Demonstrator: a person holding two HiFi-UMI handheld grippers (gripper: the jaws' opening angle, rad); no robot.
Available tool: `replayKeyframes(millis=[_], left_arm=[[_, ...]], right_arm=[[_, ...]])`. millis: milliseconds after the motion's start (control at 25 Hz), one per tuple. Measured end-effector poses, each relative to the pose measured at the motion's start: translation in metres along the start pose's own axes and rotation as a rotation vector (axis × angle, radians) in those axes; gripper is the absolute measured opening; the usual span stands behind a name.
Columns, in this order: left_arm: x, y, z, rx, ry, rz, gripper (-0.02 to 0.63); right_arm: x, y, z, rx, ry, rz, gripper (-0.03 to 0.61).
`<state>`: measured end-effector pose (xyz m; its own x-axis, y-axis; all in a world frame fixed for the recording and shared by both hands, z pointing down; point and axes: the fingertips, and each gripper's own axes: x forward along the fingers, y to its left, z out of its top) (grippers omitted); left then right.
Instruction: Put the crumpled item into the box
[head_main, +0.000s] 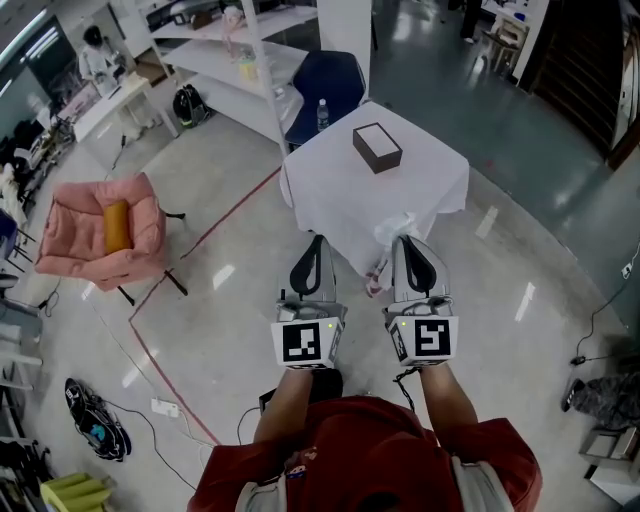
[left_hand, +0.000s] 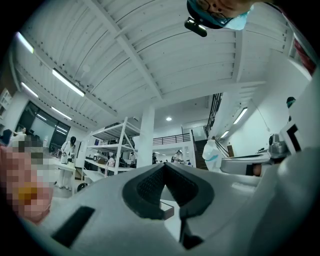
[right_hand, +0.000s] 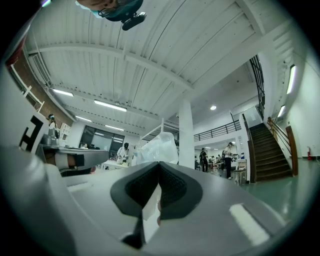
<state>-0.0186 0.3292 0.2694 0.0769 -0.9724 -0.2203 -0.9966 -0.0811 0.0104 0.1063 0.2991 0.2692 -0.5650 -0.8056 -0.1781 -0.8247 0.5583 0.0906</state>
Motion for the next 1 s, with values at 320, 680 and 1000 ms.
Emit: replayKeyframes(millis=[320, 680, 1000], left_arm=[[0.029, 0.063, -0.007, -0.011, 0.003, 0.007, 0.003], [0.064, 0.109, -0.017, -0.010, 0.010, -0.027, 0.003], [0.088, 0.129, -0.026, -0.042, 0.009, -0.067, 0.003]], right_arm=[[0.062, 0.031, -0.007, -0.007, 0.001, -0.011, 0.003], [0.118, 0.041, -0.014, -0.023, 0.001, -0.059, 0.003], [0.144, 0.041, -0.022, -0.034, 0.011, -0.110, 0.003]])
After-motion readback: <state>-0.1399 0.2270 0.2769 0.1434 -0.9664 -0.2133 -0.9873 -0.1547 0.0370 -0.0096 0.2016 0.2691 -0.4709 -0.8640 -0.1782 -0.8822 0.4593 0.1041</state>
